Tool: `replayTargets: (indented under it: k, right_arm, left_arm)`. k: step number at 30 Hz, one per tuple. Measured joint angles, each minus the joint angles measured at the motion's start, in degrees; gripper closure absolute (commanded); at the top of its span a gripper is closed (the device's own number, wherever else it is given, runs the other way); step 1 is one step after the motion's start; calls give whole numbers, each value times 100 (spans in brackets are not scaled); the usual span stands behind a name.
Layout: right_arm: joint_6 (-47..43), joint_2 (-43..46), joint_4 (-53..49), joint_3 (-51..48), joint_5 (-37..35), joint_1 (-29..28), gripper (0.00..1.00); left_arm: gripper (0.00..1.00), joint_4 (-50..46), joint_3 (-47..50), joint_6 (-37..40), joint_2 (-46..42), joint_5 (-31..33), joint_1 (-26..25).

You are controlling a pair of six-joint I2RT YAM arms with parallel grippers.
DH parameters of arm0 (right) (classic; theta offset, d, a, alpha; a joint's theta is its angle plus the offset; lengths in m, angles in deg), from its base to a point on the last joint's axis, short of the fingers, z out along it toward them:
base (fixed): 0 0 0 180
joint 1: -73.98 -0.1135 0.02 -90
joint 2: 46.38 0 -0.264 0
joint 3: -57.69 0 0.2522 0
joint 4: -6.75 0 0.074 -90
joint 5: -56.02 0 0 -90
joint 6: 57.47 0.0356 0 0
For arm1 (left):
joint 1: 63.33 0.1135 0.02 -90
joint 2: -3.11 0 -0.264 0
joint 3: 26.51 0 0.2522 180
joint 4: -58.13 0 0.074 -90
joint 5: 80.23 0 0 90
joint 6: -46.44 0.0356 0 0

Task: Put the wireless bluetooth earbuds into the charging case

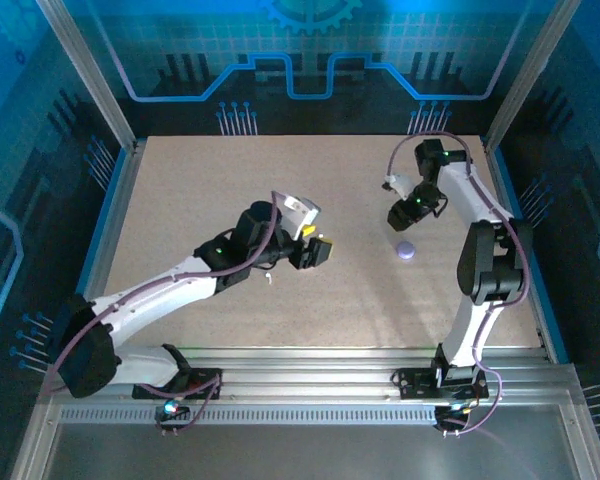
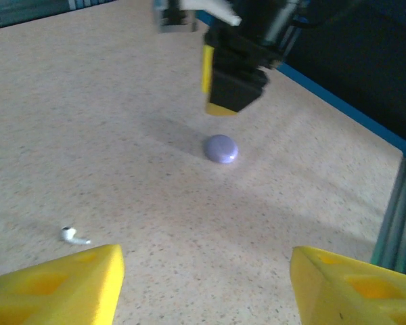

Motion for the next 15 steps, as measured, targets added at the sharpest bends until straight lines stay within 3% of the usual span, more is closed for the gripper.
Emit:
replayTargets:
  k: [15]
  right_arm:
    - [2885, 702, 490, -332, 151, -1996, 49]
  left_arm:
    - [33, -1635, 46, -1856, -492, 374, 1593]
